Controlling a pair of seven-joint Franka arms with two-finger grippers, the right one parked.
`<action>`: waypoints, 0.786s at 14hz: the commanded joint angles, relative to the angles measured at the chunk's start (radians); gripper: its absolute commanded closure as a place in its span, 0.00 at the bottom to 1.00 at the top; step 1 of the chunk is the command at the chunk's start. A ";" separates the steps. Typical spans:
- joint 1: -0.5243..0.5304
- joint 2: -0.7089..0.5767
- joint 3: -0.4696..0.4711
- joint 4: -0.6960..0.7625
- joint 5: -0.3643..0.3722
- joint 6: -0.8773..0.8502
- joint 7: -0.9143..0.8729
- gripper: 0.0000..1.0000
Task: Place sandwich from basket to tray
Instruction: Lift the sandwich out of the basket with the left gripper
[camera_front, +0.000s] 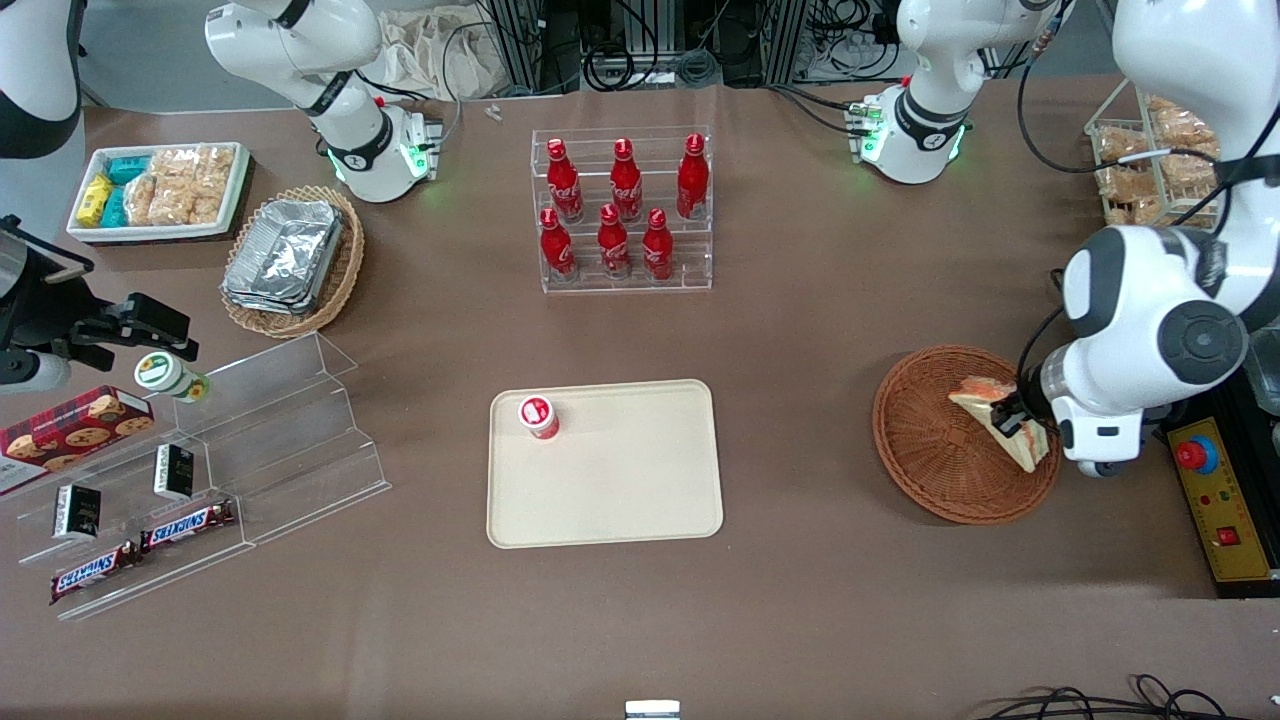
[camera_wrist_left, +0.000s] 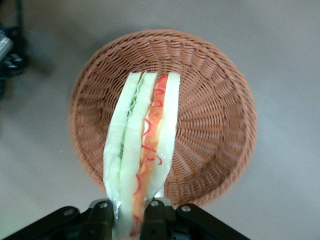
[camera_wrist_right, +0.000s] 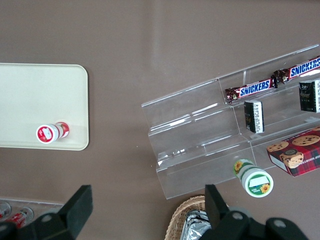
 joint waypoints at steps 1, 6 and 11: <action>-0.022 0.013 -0.035 0.193 0.017 -0.222 -0.019 1.00; -0.039 0.025 -0.254 0.361 0.010 -0.344 -0.030 1.00; -0.230 0.140 -0.292 0.377 0.018 -0.156 -0.097 1.00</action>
